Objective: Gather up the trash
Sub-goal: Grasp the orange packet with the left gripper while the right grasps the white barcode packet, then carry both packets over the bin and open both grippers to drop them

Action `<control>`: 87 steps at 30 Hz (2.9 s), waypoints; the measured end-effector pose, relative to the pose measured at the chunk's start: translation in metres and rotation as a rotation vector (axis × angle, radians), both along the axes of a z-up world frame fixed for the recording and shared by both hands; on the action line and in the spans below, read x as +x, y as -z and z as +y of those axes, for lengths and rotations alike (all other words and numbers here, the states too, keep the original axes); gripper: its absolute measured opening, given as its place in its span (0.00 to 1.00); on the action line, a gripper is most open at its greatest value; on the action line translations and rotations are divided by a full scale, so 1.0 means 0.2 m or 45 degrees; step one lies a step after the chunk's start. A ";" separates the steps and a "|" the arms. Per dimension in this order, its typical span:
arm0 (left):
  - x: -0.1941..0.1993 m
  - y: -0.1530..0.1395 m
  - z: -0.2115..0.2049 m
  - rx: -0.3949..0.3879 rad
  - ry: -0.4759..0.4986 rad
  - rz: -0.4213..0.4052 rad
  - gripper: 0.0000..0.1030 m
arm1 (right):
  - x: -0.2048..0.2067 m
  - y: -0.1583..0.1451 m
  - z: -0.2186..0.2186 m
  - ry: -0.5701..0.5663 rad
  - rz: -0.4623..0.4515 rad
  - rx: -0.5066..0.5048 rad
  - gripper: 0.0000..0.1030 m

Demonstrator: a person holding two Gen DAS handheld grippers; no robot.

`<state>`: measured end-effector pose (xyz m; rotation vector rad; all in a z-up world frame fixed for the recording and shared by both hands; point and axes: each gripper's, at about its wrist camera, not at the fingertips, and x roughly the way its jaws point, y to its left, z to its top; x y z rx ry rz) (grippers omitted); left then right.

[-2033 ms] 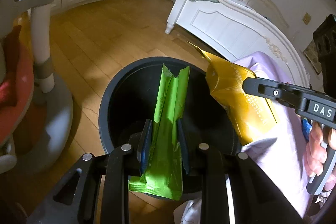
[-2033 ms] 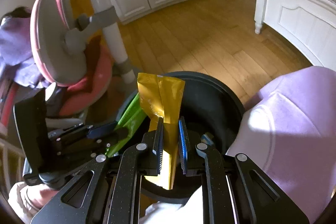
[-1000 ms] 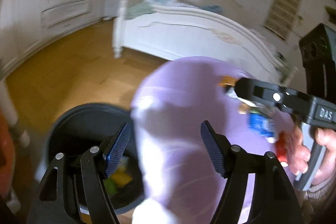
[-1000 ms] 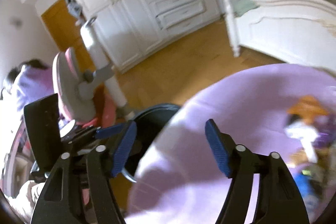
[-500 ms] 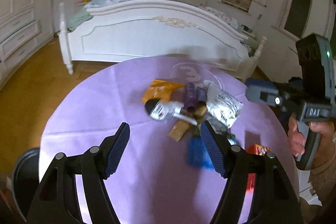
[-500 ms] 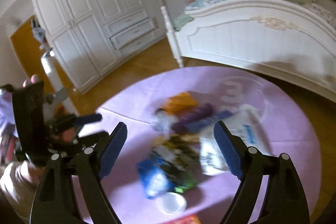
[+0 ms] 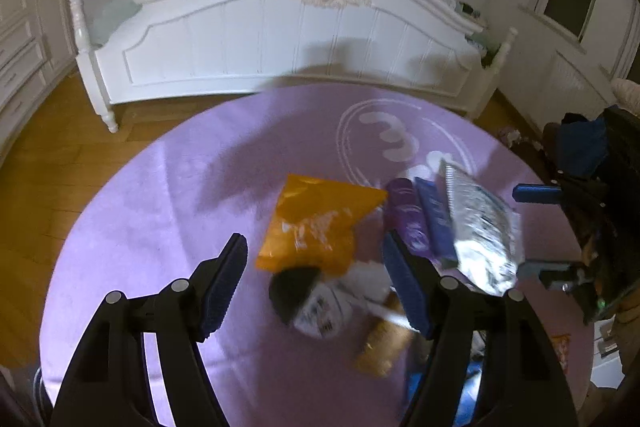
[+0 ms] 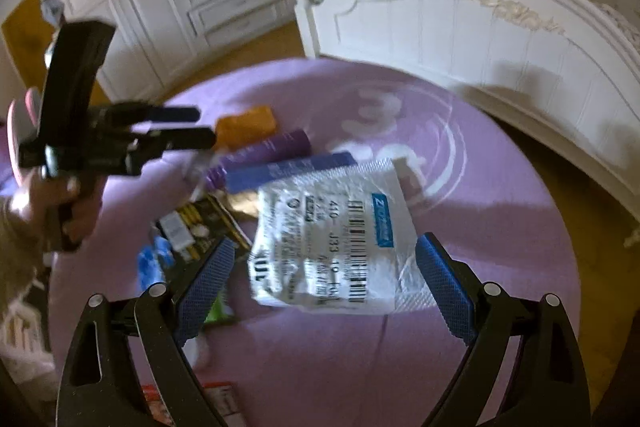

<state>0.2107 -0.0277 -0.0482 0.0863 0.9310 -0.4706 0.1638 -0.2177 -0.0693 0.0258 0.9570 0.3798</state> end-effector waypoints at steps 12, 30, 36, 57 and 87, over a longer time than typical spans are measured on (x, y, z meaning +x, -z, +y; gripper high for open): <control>0.08 0.08 -0.03 -0.022 0.028 0.042 0.45 | 0.04 0.10 -0.02 0.022 0.035 0.033 0.67; -0.53 -0.39 0.41 -0.235 -0.177 -0.272 0.45 | -0.22 -0.36 0.21 0.042 -0.207 0.317 0.57; -0.83 -0.39 0.76 -0.191 -0.346 -0.322 0.45 | -0.26 -0.45 0.69 -0.157 -0.198 0.333 0.57; -1.22 0.05 1.59 -0.202 -0.779 -0.105 0.45 | -0.21 -0.20 1.97 -0.525 0.035 0.140 0.58; -1.17 0.22 1.55 -0.069 -0.810 0.000 0.76 | -0.10 -0.06 2.08 -0.565 0.053 0.108 0.79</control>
